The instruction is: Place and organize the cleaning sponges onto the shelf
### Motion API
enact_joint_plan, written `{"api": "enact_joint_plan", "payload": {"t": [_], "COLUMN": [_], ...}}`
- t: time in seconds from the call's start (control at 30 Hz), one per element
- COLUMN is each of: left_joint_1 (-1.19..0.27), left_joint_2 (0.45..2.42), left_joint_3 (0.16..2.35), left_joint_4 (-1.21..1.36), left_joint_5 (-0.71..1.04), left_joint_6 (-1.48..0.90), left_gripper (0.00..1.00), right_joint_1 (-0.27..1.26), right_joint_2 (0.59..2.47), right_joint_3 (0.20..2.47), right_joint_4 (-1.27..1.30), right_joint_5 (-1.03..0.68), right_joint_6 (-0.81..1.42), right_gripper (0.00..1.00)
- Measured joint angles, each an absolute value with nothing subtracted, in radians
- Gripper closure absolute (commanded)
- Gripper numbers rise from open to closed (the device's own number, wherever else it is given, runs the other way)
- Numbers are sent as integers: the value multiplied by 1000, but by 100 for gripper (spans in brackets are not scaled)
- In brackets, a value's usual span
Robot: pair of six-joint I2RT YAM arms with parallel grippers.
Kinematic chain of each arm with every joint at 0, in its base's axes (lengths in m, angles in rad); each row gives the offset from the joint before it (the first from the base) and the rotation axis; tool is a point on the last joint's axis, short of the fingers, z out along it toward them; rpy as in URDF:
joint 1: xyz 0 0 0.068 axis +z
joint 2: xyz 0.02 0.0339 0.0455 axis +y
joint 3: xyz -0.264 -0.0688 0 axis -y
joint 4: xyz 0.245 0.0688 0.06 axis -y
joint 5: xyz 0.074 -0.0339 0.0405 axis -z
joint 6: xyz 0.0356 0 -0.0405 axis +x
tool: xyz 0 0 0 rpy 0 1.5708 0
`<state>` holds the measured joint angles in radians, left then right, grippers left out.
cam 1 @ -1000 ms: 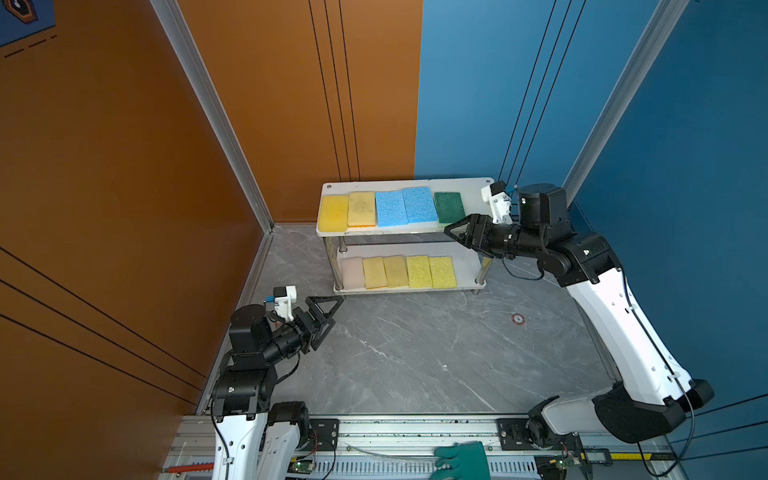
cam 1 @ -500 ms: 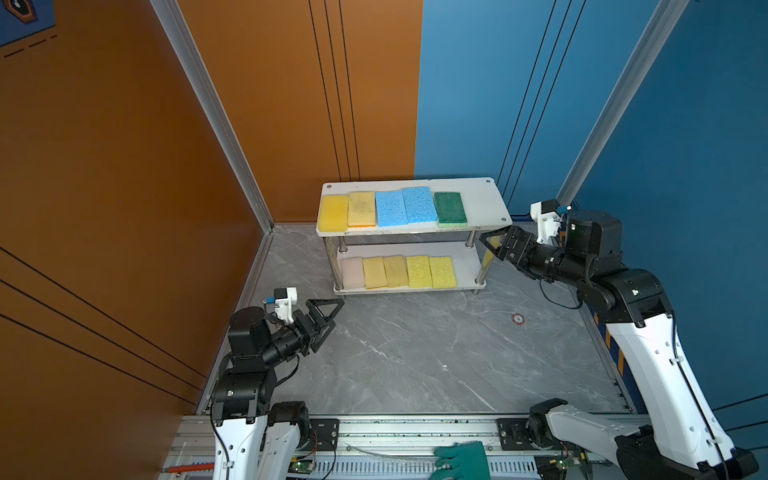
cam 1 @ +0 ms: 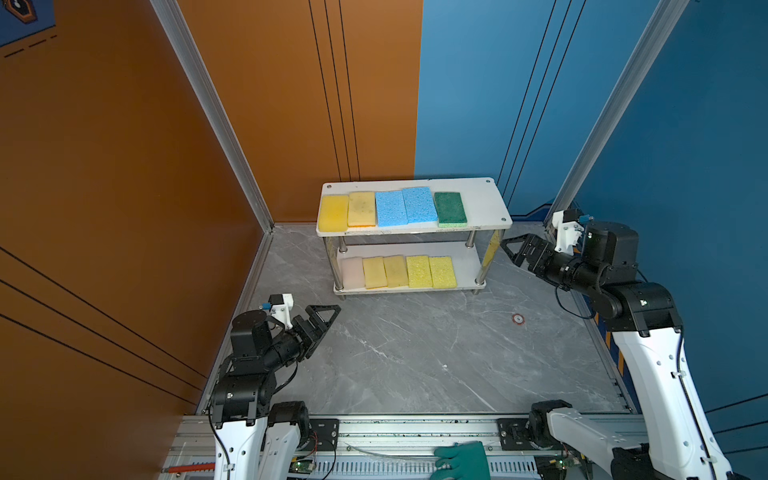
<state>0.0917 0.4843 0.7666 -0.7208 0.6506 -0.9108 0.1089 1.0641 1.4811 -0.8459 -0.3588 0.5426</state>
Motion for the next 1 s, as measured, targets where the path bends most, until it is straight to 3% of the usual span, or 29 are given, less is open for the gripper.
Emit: {"api": "enact_joint_plan", "payload": {"t": [0.27, 0.5, 1.0], "left_joint_1": [92, 92, 92], "left_joint_2": [454, 415, 396], "left_joint_3": [766, 755, 643], "left_joint_4": [-756, -758, -741], "left_joint_5": [426, 270, 120], "left_joint_6": [-799, -673, -556], "left_gripper": [2, 2, 2], "right_joint_1": [48, 16, 6], "right_joint_2": [1013, 885, 829], "right_joint_3": [1337, 1087, 868], "right_joint_4": [-828, -651, -393], "right_joint_5": [-299, -271, -178], "right_joint_6": [377, 334, 306], "right_gripper": [0, 0, 0]}}
